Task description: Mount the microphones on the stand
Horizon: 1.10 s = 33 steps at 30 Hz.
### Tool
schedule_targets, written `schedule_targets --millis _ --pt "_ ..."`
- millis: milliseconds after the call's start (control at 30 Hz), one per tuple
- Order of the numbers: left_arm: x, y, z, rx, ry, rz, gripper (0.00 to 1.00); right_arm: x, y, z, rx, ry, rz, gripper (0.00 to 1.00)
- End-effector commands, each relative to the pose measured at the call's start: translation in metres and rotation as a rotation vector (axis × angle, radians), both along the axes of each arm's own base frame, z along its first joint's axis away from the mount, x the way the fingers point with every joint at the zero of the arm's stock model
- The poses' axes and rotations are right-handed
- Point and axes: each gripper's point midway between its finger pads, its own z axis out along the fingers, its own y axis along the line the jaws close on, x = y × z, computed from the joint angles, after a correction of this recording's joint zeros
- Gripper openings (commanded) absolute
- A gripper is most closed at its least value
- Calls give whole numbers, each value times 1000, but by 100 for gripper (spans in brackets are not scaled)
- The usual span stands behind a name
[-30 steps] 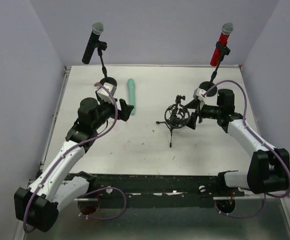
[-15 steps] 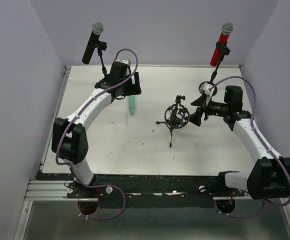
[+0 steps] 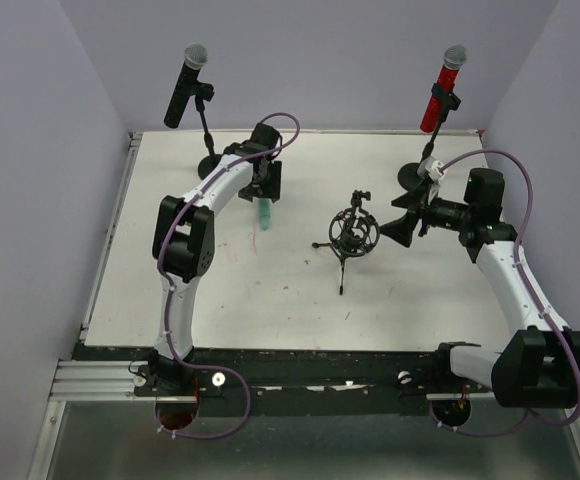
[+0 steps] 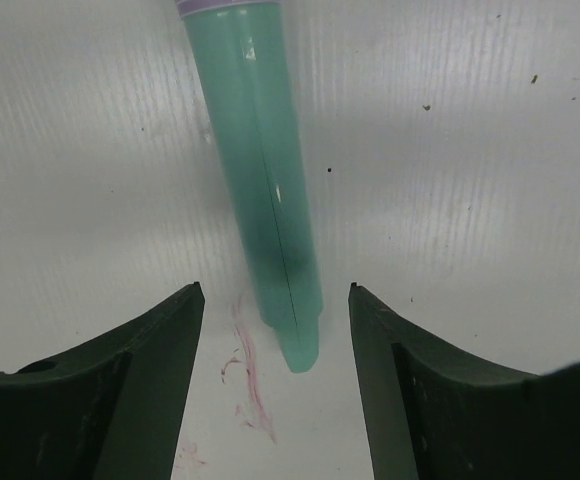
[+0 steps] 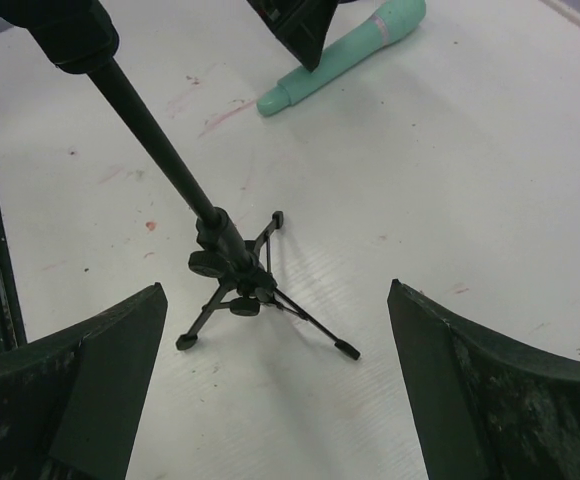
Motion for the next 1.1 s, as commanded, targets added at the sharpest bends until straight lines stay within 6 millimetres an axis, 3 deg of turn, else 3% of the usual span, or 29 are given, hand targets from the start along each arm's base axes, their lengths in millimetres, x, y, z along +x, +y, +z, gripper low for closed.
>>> schedule_targets --millis 0,267,500,700,767,867,1067 --pt "-7 5 -11 57 63 7 67 -8 1 17 26 -31 28 100" --pt "-5 0 -31 109 128 -6 66 -9 3 14 38 -22 52 99" --pt "-5 -6 -32 84 144 -25 61 -13 4 16 46 -30 71 99" --pt "-16 -17 -39 23 209 -73 61 -14 4 18 49 -36 73 100" --pt "-22 -21 -43 -9 244 -97 52 -14 4 17 51 -35 76 100" --pt "-24 -17 -44 -9 260 -94 47 -16 4 18 54 -34 81 99" --pt "-33 -10 -50 26 292 -106 47 -17 3 21 50 -48 85 99"
